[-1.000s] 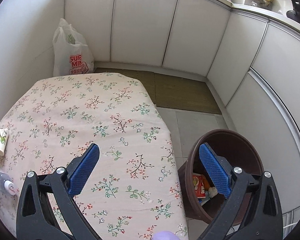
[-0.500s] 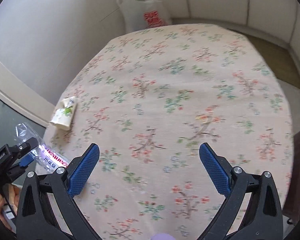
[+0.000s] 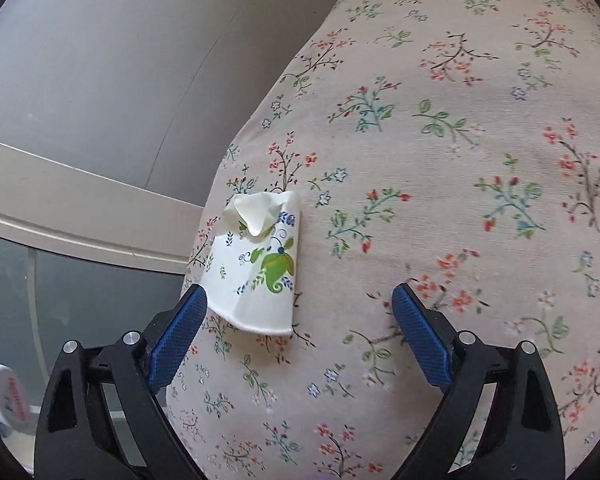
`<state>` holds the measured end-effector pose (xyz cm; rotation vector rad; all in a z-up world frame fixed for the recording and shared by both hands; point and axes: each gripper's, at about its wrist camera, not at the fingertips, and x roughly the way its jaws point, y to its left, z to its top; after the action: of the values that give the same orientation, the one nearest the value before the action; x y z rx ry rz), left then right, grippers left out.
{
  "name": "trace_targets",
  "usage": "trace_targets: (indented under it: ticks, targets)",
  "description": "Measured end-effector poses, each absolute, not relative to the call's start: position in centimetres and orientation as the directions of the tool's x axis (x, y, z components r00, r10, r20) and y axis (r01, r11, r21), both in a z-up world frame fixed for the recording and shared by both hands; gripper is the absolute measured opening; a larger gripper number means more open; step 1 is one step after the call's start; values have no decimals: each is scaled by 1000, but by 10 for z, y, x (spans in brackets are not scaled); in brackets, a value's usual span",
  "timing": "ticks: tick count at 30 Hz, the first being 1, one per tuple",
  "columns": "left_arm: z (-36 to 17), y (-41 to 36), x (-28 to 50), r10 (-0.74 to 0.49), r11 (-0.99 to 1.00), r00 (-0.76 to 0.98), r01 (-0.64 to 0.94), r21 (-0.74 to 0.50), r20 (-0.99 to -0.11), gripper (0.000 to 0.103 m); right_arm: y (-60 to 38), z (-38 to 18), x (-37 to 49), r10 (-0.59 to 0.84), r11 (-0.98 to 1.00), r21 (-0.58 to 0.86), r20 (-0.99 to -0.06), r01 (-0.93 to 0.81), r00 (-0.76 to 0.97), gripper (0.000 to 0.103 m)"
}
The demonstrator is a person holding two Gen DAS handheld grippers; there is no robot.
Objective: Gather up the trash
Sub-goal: 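Grasp the clear plastic bottle with the left tool while the right grasps the white paper cup, then carry the paper cup to the bin and release it while the left lifts the bottle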
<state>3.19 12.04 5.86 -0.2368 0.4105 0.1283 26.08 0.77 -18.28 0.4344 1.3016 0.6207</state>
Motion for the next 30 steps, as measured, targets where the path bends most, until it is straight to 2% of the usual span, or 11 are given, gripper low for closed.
trace_targets:
  ticks: [3,6,11,13,19,30]
  targets:
    - [65,123,28,102,966,925,-180,-184,-367,64,23,-182,266,660,750,634,-737,-190,145,81]
    - [65,125,29,103,964,926,-182,-192,-363,64,39,-184,270,650,757,620,-746,-206,142,71]
    - [61,129,31,108,959,923,-195,-206,-369,64,65,-186,261,613,784,572,-774,-241,157,32]
    - [61,131,30,114,958,923,-200,-206,-368,64,68,-184,260,616,784,576,-768,-231,176,26]
    - [59,130,34,97,956,919,-192,-221,-382,64,56,-164,252,581,812,529,-773,-246,255,22]
    - [58,119,28,44,966,928,-133,-220,-370,64,-13,-108,222,483,876,410,-765,-255,427,22]
